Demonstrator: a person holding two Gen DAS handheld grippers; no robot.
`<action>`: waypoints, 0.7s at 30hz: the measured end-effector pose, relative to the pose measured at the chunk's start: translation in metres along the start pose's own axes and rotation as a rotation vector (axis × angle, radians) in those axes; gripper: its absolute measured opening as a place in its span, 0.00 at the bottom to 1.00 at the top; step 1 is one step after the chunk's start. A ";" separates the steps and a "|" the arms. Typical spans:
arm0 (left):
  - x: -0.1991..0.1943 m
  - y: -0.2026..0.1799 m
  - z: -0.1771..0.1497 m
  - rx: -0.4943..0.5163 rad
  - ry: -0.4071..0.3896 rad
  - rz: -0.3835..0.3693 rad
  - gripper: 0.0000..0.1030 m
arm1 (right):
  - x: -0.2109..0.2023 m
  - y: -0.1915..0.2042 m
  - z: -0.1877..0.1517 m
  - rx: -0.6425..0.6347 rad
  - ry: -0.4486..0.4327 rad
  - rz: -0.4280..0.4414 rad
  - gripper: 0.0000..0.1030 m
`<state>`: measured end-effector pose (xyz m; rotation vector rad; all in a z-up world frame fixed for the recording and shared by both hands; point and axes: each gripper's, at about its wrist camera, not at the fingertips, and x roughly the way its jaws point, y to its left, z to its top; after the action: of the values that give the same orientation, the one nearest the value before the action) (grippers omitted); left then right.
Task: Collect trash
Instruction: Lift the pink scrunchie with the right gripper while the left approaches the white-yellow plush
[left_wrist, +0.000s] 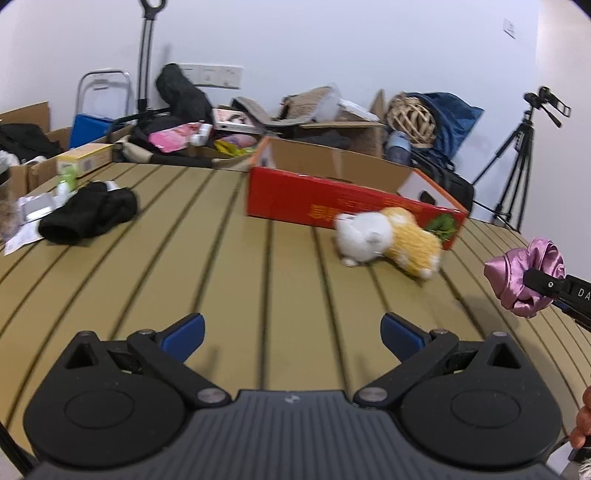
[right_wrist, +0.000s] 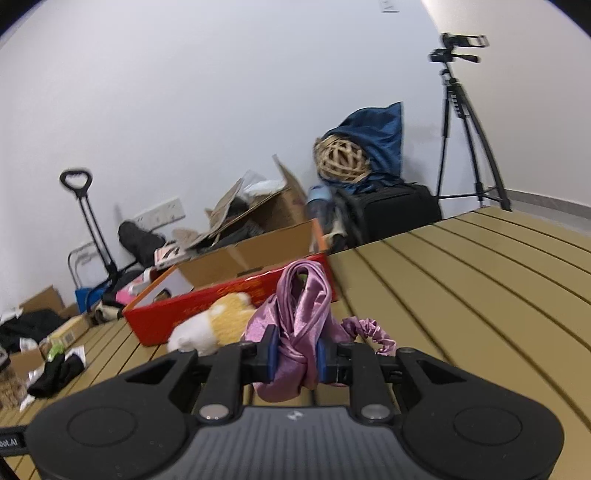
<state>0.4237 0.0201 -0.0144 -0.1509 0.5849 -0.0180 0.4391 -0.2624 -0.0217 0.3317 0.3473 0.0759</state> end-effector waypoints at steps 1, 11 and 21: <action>0.001 -0.009 0.002 0.009 0.000 -0.006 1.00 | -0.002 -0.006 0.001 0.009 -0.009 -0.006 0.19; 0.039 -0.098 0.036 0.043 0.000 0.007 1.00 | -0.006 -0.072 0.019 0.117 -0.059 -0.073 0.19; 0.113 -0.154 0.063 -0.043 0.072 0.115 1.00 | -0.011 -0.137 0.034 0.186 -0.106 -0.144 0.19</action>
<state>0.5568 -0.1305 -0.0016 -0.1588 0.6658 0.1007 0.4431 -0.4030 -0.0333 0.4918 0.2726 -0.1156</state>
